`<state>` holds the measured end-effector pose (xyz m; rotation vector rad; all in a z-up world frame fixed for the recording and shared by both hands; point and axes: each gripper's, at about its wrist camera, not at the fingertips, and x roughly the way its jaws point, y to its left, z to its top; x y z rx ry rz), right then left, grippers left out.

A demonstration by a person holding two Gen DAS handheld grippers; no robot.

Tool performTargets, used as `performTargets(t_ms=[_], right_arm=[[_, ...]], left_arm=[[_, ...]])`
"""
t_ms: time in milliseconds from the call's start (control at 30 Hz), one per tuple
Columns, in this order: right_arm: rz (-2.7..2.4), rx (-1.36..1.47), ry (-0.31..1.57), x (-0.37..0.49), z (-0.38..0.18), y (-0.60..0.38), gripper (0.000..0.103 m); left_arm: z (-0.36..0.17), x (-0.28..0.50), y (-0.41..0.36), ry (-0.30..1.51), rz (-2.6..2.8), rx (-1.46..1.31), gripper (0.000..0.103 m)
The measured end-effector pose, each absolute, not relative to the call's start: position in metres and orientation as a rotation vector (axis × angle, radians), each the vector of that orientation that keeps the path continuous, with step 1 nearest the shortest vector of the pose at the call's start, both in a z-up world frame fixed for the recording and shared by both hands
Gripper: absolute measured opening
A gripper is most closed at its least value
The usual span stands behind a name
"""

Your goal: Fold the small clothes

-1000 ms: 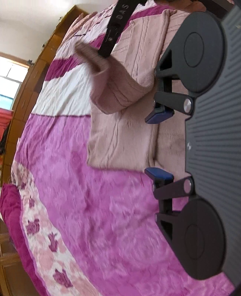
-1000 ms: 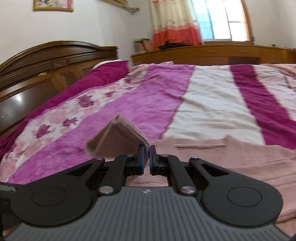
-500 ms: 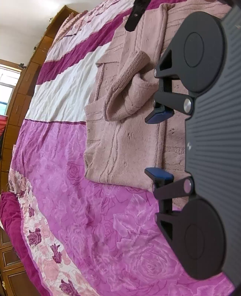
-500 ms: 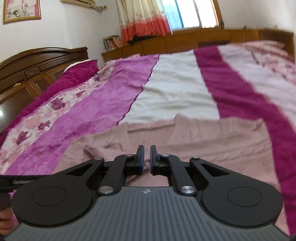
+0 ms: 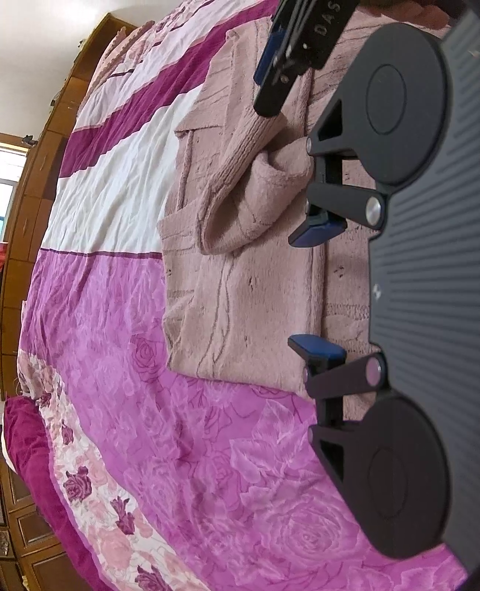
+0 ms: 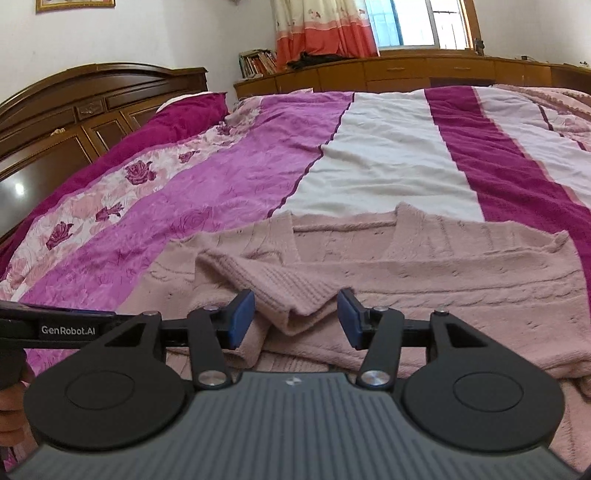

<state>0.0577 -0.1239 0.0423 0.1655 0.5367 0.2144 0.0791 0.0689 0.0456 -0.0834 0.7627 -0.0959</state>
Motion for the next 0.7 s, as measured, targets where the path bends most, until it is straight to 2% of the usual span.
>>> performTargets(t_ms=[433,700], right_arm=[[0.205,0.003,0.473,0.063,0.033,-0.102,0.058],[0.23,-0.002,0.504,0.073,0.028,-0.095,0.058]], left_arm=[[0.041,0.081,0.065,0.772,-0.091,-0.063,0.054],[0.04,0.082,0.065,0.771,-0.091,-0.057,0.055]])
